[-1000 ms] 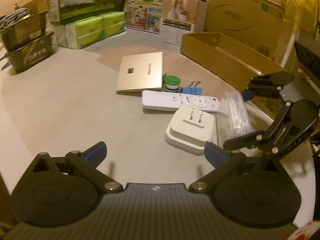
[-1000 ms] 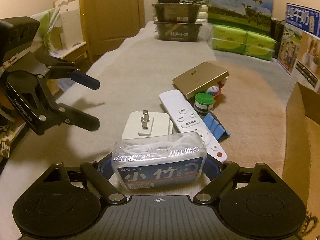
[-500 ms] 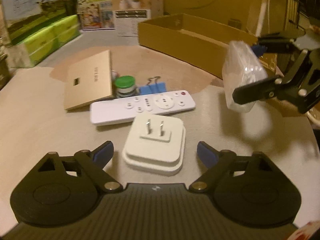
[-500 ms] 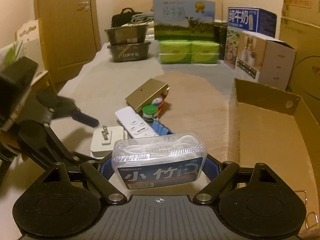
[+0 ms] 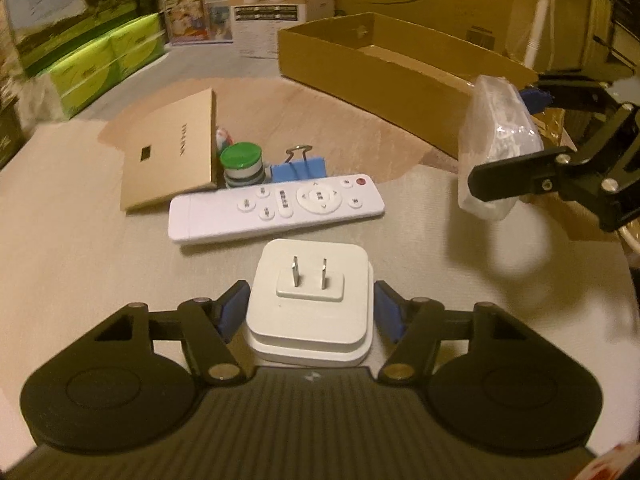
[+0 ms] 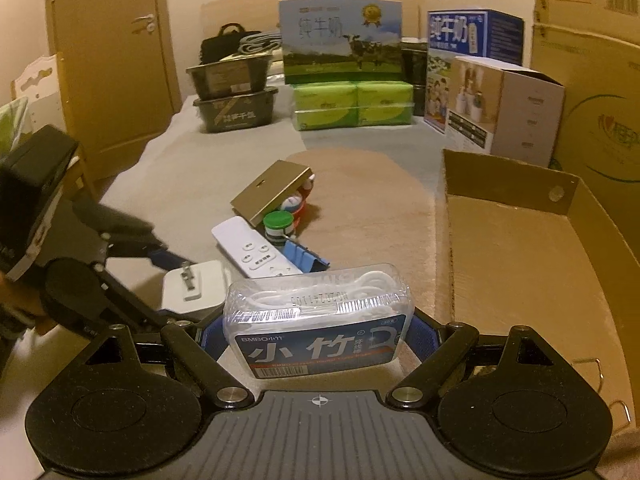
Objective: Organize rigid objects
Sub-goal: 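Grasp the white plug adapter with the left tool while the right tool holds the box, then carry the plug adapter and floss box with both tools to the tray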
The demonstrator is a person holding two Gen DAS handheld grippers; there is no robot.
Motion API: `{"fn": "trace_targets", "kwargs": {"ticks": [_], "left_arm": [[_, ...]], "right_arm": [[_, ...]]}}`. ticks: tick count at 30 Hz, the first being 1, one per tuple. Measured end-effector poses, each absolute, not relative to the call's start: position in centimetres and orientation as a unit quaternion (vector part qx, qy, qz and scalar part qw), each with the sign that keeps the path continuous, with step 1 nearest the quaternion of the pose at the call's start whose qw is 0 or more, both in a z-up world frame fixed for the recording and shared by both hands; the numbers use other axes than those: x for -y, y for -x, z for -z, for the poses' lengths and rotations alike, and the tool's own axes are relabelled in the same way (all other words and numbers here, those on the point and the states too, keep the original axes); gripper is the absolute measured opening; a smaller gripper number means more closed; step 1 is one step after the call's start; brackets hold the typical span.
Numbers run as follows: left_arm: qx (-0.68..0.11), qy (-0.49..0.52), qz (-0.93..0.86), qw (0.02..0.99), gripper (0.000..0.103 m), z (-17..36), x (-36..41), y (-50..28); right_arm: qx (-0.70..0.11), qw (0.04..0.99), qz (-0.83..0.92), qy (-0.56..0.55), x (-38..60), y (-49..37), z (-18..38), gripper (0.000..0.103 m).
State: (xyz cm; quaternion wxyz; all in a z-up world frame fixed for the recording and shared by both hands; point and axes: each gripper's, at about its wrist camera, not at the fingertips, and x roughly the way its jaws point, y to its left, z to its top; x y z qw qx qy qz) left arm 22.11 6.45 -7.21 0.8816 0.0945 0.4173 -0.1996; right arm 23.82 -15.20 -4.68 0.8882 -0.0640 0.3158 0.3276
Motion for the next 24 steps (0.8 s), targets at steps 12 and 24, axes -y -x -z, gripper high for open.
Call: {"fn": "trace_targets", "kwargs": {"ticks": [12,24], "left_arm": [[-0.416,-0.021,0.119,0.901,0.064,3.9,-4.6,-17.7],[-0.395,0.015,0.087,0.915,0.064,0.5,-2.0,-14.5]], "right_arm": [[-0.331,0.901,-0.279,0.025,16.8,-20.8,2.8,0.086],[-0.332,0.912,-0.240,0.011,19.9,-17.2,0.6,0.086]]}}
